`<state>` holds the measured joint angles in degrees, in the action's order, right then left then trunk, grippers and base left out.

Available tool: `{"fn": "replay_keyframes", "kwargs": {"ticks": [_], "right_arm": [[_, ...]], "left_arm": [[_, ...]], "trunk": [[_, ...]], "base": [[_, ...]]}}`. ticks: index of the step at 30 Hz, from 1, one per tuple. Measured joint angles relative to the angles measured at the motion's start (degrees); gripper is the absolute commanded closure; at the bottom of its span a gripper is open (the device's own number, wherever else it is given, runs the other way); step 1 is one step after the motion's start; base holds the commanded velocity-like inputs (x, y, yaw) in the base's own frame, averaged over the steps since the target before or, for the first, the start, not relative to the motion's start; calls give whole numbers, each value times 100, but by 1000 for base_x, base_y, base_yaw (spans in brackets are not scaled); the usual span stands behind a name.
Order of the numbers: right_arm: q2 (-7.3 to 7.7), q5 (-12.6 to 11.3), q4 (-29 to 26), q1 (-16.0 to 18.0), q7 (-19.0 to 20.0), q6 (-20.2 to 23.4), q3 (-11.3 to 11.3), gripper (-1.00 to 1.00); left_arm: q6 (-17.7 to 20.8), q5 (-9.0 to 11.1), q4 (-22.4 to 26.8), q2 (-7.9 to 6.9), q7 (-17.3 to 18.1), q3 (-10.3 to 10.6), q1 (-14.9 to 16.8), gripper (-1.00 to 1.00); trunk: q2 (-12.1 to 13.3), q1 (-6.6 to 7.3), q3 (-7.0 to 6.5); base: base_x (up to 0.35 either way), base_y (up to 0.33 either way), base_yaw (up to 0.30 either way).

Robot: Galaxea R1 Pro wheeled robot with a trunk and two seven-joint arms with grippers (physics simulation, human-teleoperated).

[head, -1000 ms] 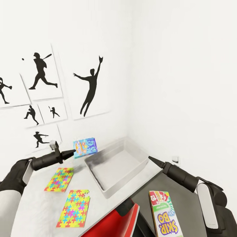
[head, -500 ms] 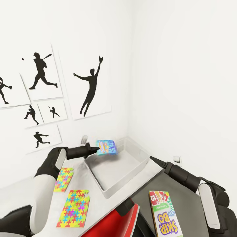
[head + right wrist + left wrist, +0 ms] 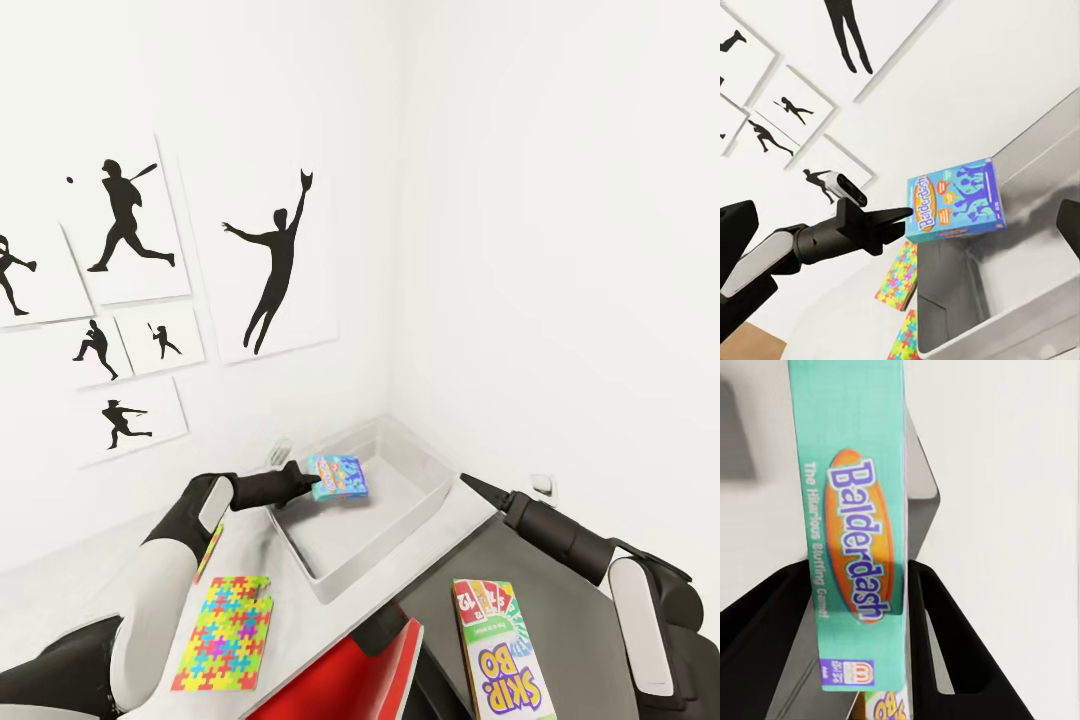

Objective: Put all the toys in the child's room - the three board games (two on the bed and one on the table), the two jigsaw puzzles on the table, and the tennis ball on the table - inside the toy box on the table in the child's room.

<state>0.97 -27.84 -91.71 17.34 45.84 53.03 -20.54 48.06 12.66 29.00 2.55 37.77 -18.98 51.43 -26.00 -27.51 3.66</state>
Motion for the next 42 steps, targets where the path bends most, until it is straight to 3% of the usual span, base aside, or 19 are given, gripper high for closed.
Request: {"fn": "replay_keyframes", "kwargs": {"ticks": [16,26,42], "right_arm": [[-1,0,0,0,-7,18,-5,-100],[-1,0,0,0,-10,20,3,-100],[0,0,0,0,-6,14,-4,-100]], "left_arm": [[-31,-18,-47,2,-12,-38,0,100],[-83,-16,-244,11,-329,-38,0,100],[-123,-9,-216,6,-359,-34,2,100]], "trunk": [[0,0,98],[0,0,192],[0,0,343]], "base": [[0,0,0],[0,0,0],[0,0,0]]}}
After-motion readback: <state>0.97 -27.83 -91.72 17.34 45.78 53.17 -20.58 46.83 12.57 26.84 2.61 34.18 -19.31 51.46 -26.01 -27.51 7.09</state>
